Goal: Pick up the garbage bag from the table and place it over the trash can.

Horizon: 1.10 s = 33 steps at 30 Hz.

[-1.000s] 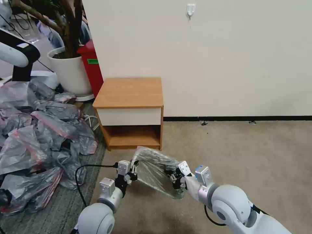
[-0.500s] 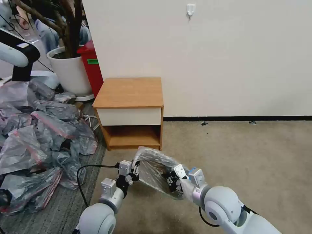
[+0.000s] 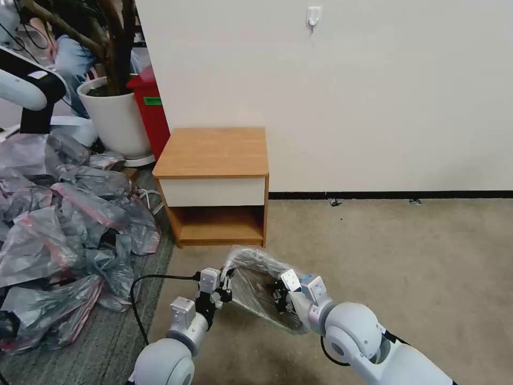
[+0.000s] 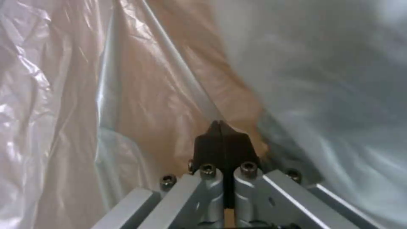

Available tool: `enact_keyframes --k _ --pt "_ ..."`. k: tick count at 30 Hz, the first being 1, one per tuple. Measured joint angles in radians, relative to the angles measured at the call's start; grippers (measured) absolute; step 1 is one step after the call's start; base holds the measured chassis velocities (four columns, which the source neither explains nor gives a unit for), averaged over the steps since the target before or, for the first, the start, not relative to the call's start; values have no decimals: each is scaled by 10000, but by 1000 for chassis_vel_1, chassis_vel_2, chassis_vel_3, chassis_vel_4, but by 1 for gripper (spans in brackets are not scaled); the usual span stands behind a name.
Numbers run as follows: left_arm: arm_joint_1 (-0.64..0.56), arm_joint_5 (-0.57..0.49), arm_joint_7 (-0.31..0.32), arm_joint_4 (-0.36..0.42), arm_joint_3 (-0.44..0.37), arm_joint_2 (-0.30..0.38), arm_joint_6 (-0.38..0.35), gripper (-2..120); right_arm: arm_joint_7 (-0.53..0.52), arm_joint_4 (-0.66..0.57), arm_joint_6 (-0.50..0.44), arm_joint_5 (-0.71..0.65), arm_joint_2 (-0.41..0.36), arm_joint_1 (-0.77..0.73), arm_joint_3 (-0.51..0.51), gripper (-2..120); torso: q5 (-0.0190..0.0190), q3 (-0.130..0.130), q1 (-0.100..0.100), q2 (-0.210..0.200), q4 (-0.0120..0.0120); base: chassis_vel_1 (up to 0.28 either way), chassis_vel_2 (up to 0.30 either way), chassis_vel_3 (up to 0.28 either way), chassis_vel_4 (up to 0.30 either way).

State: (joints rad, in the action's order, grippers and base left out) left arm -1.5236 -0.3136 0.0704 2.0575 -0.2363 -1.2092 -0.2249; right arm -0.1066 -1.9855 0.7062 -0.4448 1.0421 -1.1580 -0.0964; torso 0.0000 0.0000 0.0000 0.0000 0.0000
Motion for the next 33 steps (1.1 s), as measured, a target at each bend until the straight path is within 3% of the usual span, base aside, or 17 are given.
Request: enact_keyframes --k 18,33 --pt "-139 287 9 -99 267 -359 0 7 -333 1026 3 646 421 228 -452 0 0 0 0 0 0 0 0 0 0" --pt "-98 354 9 -178 462 -421 0 7 -415 1727 3 1237 332 751 -1276 0 0 0 0 0 0 0 0 0 0"
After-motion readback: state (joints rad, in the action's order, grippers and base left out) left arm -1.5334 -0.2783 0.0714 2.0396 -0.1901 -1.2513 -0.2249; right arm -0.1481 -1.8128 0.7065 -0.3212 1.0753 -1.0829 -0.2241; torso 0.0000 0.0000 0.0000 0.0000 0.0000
